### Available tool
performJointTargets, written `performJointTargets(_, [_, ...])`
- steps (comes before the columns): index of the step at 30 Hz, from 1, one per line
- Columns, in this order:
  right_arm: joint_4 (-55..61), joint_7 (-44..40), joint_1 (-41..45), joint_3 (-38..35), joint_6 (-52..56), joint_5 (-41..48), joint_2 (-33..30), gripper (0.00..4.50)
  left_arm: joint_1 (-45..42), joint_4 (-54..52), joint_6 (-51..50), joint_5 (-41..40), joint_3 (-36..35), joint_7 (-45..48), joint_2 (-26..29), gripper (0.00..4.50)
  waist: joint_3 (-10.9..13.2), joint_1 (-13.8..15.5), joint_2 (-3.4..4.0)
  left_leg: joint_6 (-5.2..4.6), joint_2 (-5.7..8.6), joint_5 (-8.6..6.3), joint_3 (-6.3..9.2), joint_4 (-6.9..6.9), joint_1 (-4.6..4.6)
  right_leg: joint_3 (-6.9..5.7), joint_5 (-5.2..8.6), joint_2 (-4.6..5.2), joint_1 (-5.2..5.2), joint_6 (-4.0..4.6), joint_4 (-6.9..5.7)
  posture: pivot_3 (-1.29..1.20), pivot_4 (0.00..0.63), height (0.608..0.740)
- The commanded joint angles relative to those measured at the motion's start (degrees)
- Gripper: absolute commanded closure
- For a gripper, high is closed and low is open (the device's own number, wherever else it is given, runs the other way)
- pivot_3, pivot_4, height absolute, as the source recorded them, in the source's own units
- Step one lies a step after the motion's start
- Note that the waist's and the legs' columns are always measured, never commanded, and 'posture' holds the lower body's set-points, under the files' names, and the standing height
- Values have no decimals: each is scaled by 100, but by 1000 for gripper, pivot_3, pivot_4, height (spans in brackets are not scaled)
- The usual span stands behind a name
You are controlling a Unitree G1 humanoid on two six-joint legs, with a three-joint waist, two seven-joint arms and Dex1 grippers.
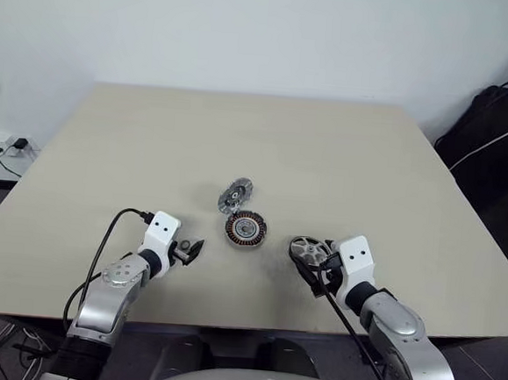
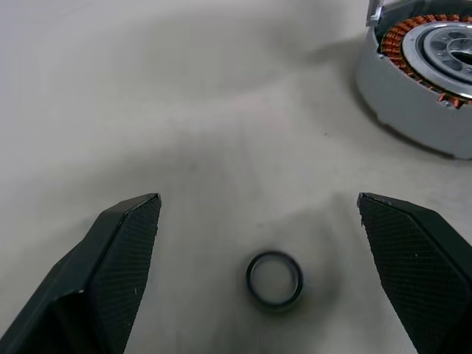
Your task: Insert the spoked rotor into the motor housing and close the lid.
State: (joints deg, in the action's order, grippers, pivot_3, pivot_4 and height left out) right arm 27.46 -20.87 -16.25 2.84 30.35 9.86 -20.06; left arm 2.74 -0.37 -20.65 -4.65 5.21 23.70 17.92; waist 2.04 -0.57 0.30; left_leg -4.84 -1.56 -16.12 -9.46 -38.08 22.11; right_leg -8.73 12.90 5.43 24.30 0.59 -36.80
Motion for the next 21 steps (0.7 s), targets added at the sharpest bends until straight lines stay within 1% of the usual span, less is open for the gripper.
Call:
performJointTargets(1, [111, 32, 40, -80, -136, 5, 12, 25, -95, 93, 30, 91, 51, -26, -8, 0, -1, -4, -1, 0, 0, 0, 0, 0, 0, 0, 0, -1, 0, 0, 0, 0, 0, 740])
performJointTargets(7, [115, 59, -1, -91, -156, -13, 33, 25, 54, 93, -149, 95, 34, -25, 76, 0, -20, -5, -7, 0, 0, 0, 0, -2, 0, 1, 0, 0, 0, 0, -2, 0, 0, 740])
performJointTargets(8, [112, 61, -9, -91, -162, -16, 36, 6, 95, 81, -179, 94, 20, -31, 94, 175, -26, -9, -7, 0, 0, 0, 0, -2, -1, 1, 0, 0, 0, 0, -2, 0, 0, 740])
performJointTargets(10, [107, 68, -17, -92, -164, -17, 43, 0, 201, 49, -243, 97, -8, -44, 139, 561, -35, -14, -8, 0, -1, 0, 0, -2, -3, 2, 0, 0, -1, 0, -2, 0, 0, 740])
performJointTargets(14, [91, 74, -8, -87, -169, -7, 55, 0, 417, -92, -377, 63, -100, -71, 196, 1916, -51, -13, -2, -6, -1, -4, 0, -1, -7, 3, 1, 0, -3, 1, -3, 0, 0, 740])
performJointTargets(17, [65, 67, 16, -71, -175, -4, 50, 0, 561, -183, -431, 57, -147, -104, 232, 2844, -57, -14, 0, -19, -1, -11, 0, 0, -9, 4, 2, 0, -4, 2, -4, 0, 0, 740])
performJointTargets(18, [55, 61, 31, -67, -174, -3, 44, 0, 607, -201, -432, 54, -166, -111, 242, 3264, -60, -14, 2, -18, -1, -11, 0, 0, -10, 4, 2, 0, -4, 3, -4, 0, 0, 740])
performJointTargets(20, [37, 52, 53, -64, -173, -1, 37, 0, 658, -228, -438, 53, -187, -121, 244, 3831, -69, -16, 8, -18, -1, -11, 0, 0, -10, 4, 2, 0, -5, 3, -4, 0, 0, 740])
performJointTargets(21, [24, 46, 67, -62, -175, -3, 33, 0, 677, -254, -446, 61, -193, -136, 242, 3841, -74, -19, 11, -18, -1, -11, 0, 0, -11, 4, 2, 0, -5, 3, -4, 0, 0, 740])
